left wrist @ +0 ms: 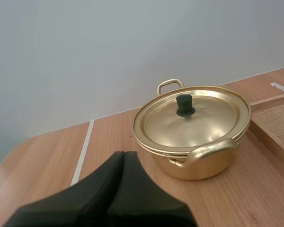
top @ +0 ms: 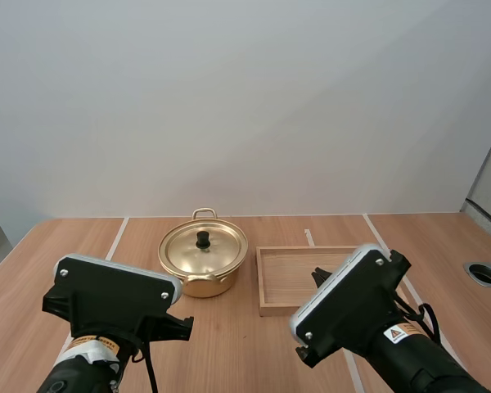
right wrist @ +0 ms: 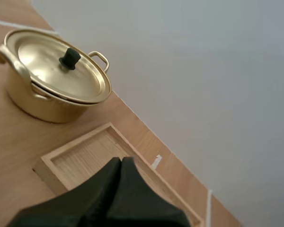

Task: Open the pot, put the pineapple inside, and close it

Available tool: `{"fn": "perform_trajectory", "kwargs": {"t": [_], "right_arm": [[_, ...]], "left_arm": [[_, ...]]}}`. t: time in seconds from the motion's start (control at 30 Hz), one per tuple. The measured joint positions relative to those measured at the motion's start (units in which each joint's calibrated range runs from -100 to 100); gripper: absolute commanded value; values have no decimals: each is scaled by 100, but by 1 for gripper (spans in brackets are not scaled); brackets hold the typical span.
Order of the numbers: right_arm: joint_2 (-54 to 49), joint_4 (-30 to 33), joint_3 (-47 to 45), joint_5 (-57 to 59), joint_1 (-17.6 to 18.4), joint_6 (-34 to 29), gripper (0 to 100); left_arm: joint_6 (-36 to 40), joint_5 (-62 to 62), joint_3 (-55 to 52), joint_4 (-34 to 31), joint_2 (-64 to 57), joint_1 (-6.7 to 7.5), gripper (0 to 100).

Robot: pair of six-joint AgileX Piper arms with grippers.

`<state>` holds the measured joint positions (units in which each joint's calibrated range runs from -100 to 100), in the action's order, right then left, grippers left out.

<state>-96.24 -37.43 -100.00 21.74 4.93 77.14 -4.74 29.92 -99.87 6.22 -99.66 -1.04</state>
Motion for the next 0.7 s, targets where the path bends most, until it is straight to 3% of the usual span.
{"fn": "perform_trajectory", "kwargs": {"t": [0.07,0.17,0.33,0.43,0.57,0.7], "right_arm": [[0,561,0,-406,0,-784,0],[0,1246,0,-1386,0,-1382,0],[0,1598,0,-2055,0,-2184,0],[0,1935,0,-1890,0,-3262,0],[0,2867,0,-1021,0,-4855,0],[0,3325,0,-50,0,-5518,0]], "left_arm": [[0,0,0,0,0,0,0],[0,0,0,0,0,0,0],[0,0,0,0,0,0,0],[0,0,0,0,0,0,0],[0,0,0,0,0,0,0],[0,0,0,0,0,0,0]]}}
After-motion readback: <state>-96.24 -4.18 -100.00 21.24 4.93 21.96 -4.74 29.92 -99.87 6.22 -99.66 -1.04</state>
